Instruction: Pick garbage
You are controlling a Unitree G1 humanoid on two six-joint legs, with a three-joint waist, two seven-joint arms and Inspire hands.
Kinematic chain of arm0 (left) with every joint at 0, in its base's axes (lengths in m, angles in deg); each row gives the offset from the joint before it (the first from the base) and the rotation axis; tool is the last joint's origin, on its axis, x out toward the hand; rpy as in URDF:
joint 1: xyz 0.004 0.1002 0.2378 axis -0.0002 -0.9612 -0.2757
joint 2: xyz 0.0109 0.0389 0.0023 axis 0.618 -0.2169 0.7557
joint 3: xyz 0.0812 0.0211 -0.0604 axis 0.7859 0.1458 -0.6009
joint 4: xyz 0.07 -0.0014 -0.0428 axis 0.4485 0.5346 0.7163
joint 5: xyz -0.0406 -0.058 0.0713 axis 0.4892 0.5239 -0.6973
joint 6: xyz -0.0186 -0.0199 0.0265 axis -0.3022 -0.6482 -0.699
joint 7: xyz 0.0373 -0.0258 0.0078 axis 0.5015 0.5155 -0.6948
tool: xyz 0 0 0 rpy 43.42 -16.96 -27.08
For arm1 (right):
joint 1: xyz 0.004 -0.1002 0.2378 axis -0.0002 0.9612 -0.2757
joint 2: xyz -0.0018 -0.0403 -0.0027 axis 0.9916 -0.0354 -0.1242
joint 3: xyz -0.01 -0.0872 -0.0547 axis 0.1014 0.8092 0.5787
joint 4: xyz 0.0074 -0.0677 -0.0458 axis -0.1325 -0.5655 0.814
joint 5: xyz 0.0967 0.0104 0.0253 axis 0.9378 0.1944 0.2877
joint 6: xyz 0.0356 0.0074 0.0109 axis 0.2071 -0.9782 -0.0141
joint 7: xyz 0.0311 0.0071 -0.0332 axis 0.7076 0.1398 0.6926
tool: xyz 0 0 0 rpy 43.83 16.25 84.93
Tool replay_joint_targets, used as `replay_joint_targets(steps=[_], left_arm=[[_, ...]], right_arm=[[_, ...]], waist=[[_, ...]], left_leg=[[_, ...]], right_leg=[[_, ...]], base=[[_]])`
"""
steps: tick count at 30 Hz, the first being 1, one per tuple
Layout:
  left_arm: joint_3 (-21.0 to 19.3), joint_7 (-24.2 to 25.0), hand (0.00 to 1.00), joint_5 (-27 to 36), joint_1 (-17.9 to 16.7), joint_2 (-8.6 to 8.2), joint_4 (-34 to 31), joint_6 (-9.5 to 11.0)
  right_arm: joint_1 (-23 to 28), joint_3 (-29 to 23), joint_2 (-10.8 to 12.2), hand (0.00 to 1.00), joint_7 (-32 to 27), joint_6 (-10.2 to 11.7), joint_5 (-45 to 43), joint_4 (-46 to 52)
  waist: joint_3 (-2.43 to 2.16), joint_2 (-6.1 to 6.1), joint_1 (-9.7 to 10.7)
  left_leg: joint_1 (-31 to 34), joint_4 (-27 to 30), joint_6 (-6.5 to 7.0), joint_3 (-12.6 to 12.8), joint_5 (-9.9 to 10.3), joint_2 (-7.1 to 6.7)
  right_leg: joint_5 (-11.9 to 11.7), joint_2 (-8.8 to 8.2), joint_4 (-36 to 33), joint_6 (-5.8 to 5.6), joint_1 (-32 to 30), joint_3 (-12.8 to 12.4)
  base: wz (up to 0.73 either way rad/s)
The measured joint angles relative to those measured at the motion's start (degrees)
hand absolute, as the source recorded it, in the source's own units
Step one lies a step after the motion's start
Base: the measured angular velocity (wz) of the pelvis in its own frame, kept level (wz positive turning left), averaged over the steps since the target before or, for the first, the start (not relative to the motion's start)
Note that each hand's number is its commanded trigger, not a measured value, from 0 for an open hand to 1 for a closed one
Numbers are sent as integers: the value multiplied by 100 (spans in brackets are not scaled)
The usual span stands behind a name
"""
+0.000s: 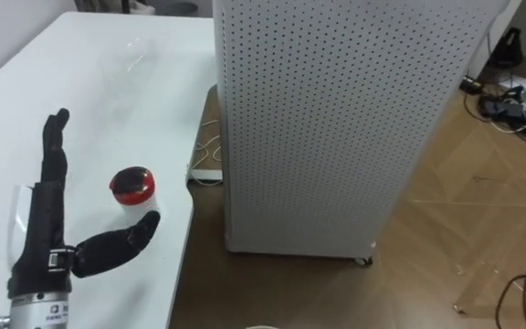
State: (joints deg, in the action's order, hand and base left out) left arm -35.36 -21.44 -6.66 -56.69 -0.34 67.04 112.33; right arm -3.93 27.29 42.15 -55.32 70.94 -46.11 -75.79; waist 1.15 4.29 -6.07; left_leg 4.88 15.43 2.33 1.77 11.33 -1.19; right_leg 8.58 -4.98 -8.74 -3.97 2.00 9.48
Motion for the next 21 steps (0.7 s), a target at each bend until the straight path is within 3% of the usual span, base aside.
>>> replay_joint_targets(steps=[5,7,12,15,21], left_arm=[[53,208,0,436,-109,-13,215,-62],[67,290,0,506,-122,-62,509,-77],[119,451,0,1353,-122,-217,1159,-289],[120,461,0,1673,-110,-217,1220,-307],[117,471,0,1785,-109,-220,1264,-328]], right_arm=[[4,13,26,100,81,-46,-16,6],[4,14,83,100,79,-66,-69,3],[27,183,117,100,84,-101,-76,5],[23,177,115,100,69,-202,-79,15],[19,175,115,100,66,-202,-79,54]], waist=[[-9,10,38],[-13,12,41],[-24,25,126],[-31,19,130],[-47,0,160]], left_leg=[[-69,-77,0,91,1,15],[-104,-92,0,133,1,27],[-121,-114,-1,155,1,38],[-132,-115,-1,191,1,37],[-163,-117,-2,233,0,41]], right_leg=[[0,1,1,0,-4,-13],[0,6,-1,0,4,-15],[0,8,-1,0,0,-58],[0,7,-1,0,4,-61],[0,6,0,0,37,-78]], base=[[-8],[-14],[-2],[-5],[-4]])
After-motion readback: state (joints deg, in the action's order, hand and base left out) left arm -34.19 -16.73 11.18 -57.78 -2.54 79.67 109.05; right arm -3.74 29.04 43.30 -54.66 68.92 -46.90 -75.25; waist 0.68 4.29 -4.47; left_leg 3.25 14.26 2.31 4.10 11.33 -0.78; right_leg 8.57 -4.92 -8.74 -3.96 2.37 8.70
